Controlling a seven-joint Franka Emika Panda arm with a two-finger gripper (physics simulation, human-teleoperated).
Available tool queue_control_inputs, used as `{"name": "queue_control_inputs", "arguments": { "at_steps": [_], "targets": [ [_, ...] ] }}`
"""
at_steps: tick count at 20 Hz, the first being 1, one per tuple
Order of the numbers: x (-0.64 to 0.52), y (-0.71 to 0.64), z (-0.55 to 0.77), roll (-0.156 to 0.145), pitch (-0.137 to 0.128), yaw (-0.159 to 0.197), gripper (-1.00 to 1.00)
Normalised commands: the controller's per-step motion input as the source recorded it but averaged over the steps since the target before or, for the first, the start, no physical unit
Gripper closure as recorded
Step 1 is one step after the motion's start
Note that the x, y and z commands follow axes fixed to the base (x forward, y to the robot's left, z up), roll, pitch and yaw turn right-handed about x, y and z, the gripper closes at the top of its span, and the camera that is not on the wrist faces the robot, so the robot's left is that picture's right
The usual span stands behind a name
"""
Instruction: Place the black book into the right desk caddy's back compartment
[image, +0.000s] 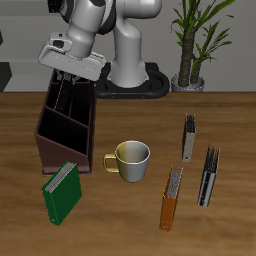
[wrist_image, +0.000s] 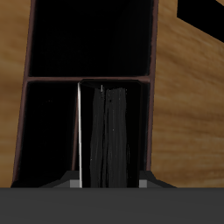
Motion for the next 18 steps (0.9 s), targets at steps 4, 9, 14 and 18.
{"name": "queue_control_inputs", "arguments": {
  "at_steps": [4, 9, 14, 18],
  "targets": [
    [0.05, -0.13, -0.06, -0.029, 0.034, -0.017, 1.0],
    [0.03, 0.01, 0.02, 0.003, -0.008, -0.004, 1.0],
    [0.03, -0.08, -0.06, 0.001, 0.019, -0.008, 1.0],
    [0.05, -0.04, -0.09, 0.001, 0.028, -0.011, 1.0]
  ]
}}
